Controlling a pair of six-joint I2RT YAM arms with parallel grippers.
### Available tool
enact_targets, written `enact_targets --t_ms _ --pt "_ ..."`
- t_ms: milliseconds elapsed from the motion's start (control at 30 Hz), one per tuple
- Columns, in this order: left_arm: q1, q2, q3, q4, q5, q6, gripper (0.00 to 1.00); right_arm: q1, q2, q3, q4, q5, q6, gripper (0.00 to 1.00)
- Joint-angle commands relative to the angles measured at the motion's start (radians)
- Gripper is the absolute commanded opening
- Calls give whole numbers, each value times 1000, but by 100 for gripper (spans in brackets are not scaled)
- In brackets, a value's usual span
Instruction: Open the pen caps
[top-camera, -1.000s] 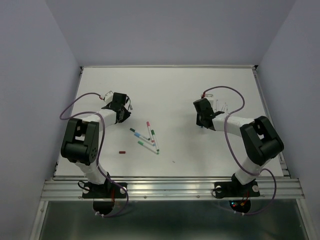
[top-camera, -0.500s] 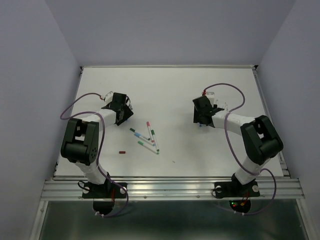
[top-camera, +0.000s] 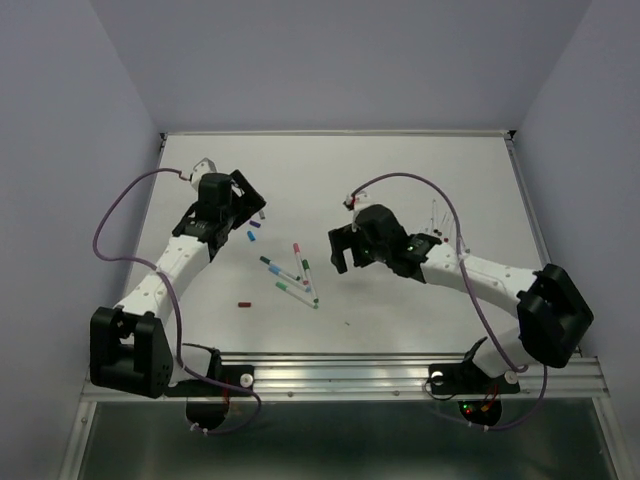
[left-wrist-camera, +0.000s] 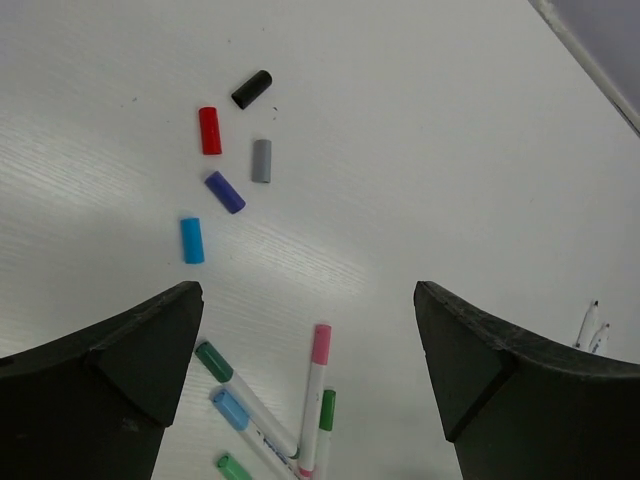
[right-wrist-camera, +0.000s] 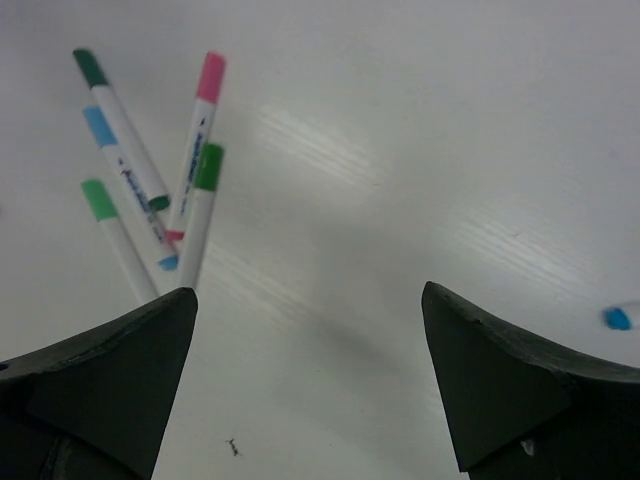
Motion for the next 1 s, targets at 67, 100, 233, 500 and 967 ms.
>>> enact_targets --t_ms 67,100,233,500,967 --pt "0 -107 -22 -48 21 33 99 163 153 76 10 -18 -18 100" --pt "0 -116 -28 -51 21 33 99 179 176 105 5 8 -22 100" --pt "0 -140 -42 -68 15 34 99 217 266 159 2 63 -9 100" --pt "0 -150 -53 -68 13 33 99 249 371 211 -17 118 -1 100" --pt "0 -139 -54 -65 10 39 99 268 487 259 -53 183 16 100"
